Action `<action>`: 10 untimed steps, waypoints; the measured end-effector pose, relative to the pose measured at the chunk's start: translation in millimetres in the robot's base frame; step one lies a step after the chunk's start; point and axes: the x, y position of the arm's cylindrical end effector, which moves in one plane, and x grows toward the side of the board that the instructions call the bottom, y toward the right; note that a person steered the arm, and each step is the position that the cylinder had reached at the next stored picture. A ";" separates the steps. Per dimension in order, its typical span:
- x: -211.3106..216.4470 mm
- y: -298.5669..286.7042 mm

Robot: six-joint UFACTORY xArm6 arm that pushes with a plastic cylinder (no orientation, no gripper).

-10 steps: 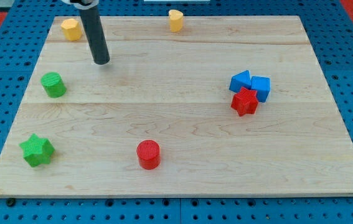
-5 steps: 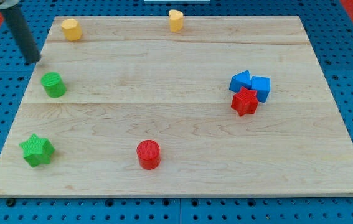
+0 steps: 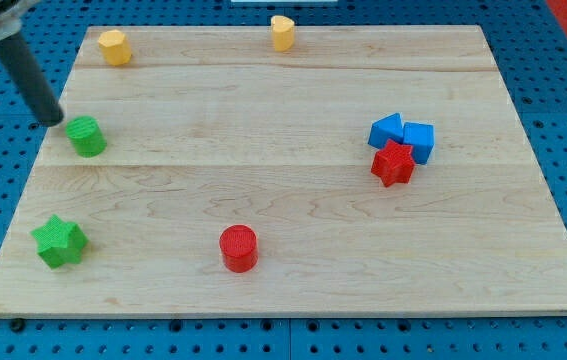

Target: Push green circle into the group of blocks

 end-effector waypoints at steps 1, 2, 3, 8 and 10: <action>-1.6 33.6; 6.7 30.2; 20.5 -11.7; 78.7 27.2; 62.9 -21.0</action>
